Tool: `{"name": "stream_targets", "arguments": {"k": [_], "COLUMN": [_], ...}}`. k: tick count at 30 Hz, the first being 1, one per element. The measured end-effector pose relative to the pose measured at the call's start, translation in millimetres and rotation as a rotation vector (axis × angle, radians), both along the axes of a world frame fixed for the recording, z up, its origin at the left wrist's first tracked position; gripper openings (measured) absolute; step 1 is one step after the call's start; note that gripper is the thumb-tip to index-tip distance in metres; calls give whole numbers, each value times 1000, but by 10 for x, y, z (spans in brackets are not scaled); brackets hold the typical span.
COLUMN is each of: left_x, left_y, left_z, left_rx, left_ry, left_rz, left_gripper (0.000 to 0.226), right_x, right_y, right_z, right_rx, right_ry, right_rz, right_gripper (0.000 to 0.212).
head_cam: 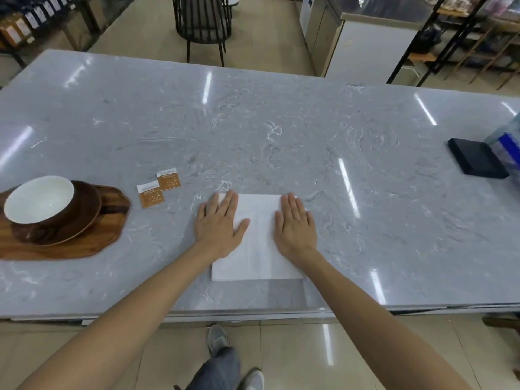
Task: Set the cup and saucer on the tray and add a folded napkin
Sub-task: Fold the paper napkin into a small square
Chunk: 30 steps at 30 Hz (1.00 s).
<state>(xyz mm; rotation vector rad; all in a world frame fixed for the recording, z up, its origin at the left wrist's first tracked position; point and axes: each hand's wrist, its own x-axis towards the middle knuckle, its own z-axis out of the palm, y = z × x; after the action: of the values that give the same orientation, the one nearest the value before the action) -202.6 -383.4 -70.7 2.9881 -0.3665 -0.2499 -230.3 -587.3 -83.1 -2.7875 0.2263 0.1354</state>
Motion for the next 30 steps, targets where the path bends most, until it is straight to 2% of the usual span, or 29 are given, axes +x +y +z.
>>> {"name": "stream_targets", "arguments": {"k": [4,6,9,12,14,17,19,22,24,28,30], "left_x": [-153,-265,-489,-656,-660,-517,-340,48,348,842,1038], "left_y": [107,139,184,220,261,361,396,297,128,-219,-319], "left_z": [95,159,266,340,372,429,471,504,517,525,546], "left_rx": [-35,6,74,102,74,10,-74,-315,-365,-236,-184], "left_ry": [61,65,-18,-117,-166,-217,-195,-118,-16,227,282], "left_rz": [50,59,47,53,54,10,-68,-231,-304,-398,-436], "left_gripper": [68,67,69,58,50,42,34,17,26,47,53], "right_x": [158,299,482,527,467,288,160,4,-8,81,122], "right_y": [-114,-185,-227,-184,-180,-317,-485,-679,-758,-822,-815], "right_z": [53,89,164,233,265,335,369,439,485,568,583], "right_rx": [-15,-63,-120,-97,-6,167,172,118,119,150,136], "right_ry": [24,8,16,2,-61,-145,-93,94,186,301,338], "right_rz": [156,282,474,580,488,173,74,42,29,6,-7], "right_gripper": [58,56,55,55,56,45,35,38,40,34,34]}}
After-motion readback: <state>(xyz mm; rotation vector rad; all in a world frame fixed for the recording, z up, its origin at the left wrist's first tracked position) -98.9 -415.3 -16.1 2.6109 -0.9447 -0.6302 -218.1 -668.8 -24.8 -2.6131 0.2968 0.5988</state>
